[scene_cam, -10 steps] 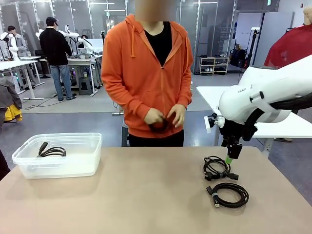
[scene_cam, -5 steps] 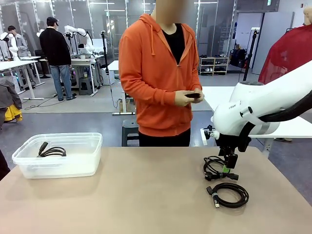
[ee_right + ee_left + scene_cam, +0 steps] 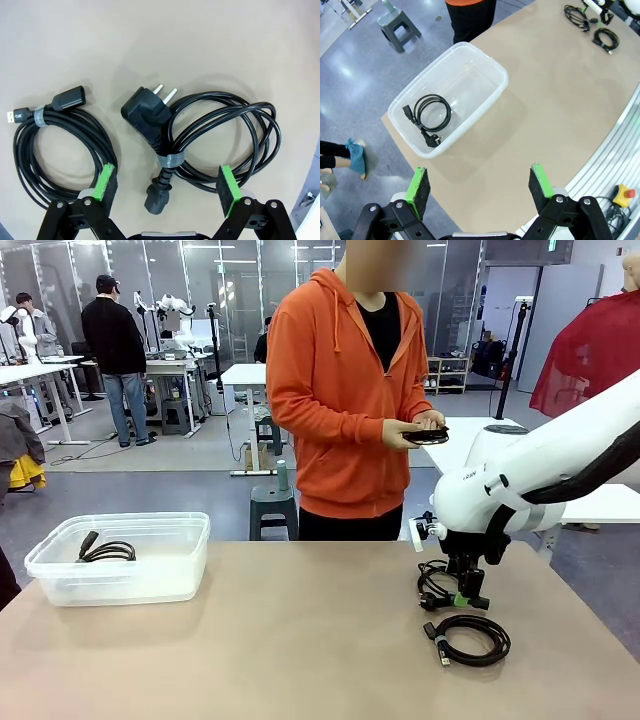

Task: Organize and store the cables.
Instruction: Place the Power Cable into the Organizing box.

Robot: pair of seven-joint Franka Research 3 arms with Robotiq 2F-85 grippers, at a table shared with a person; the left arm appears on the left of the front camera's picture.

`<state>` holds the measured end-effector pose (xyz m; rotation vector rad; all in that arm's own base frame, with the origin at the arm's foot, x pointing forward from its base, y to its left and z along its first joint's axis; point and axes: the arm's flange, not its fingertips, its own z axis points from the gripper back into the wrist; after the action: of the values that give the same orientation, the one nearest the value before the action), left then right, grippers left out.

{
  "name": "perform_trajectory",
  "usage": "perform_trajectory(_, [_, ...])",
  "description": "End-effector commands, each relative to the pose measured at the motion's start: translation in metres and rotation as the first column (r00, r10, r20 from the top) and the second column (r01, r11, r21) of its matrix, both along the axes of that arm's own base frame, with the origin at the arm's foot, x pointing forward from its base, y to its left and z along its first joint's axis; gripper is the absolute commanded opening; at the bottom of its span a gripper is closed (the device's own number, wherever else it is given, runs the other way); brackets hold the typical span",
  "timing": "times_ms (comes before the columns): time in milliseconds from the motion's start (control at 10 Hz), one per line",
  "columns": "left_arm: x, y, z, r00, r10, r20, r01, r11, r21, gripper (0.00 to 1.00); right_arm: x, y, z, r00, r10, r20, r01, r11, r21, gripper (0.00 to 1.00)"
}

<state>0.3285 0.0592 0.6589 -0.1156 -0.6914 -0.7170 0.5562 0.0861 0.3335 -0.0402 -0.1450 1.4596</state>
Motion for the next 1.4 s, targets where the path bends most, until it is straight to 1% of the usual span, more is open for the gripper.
perform_trajectory(0, [0.0, -0.001, 0.001, 1.0, -0.005, 0.002, 0.005, 1.0, -0.002, 1.0, 0.013, 0.0, -0.002, 1.0, 0.009, 0.024, -0.009, 1.0, -0.013, 1.0])
perform_trajectory(400, [0.0, -0.001, 0.001, 1.0, -0.005, 0.002, 0.005, 1.0, -0.002, 1.0, 0.022, 0.001, -0.014, 1.0, 0.011, 0.008, -0.011, 1.0, -0.013, 1.0])
perform_trajectory(700, [0.0, -0.001, 0.001, 1.0, -0.005, 0.002, 0.005, 1.0, -0.002, 1.0, 0.028, -0.004, -0.023, 1.0, -0.009, -0.006, 0.009, 1.0, -0.015, 1.0])
perform_trajectory(800, [0.0, -0.001, 0.001, 1.0, -0.005, 0.002, 0.005, 1.0, -0.002, 1.0, 0.028, -0.004, -0.026, 1.0, -0.006, -0.016, 0.006, 1.0, -0.015, 0.9])
perform_trajectory(900, [0.0, -0.001, 0.001, 1.0, -0.005, 0.002, 0.005, 1.0, -0.002, 1.0, 0.027, -0.004, -0.027, 1.0, -0.003, -0.021, 0.003, 1.0, -0.012, 0.68])
perform_trajectory(1000, [0.0, -0.001, 0.001, 1.0, -0.005, 0.002, 0.005, 1.0, -0.002, 1.0, 0.027, -0.004, -0.029, 1.0, -0.002, -0.026, 0.002, 1.0, -0.006, 0.35])
perform_trajectory(1100, [0.0, -0.001, 0.001, 1.0, -0.005, 0.002, 0.005, 1.0, -0.002, 1.0, 0.028, -0.005, -0.03, 0.999, -0.003, -0.034, 0.003, 1.0, -0.002, 0.08])
perform_trajectory(1200, [0.0, -0.001, 0.001, 1.0, -0.005, 0.002, 0.005, 1.0, -0.002, 1.0, 0.028, -0.005, -0.03, 0.999, -0.003, -0.037, 0.003, 1.0, -0.003, 0.0])
perform_trajectory(1300, [0.0, -0.001, 0.001, 1.0, -0.005, 0.002, 0.005, 1.0, -0.002, 1.0, 0.027, -0.005, -0.03, 0.999, 0.0, -0.039, 0.0, 1.0, -0.003, 0.0])
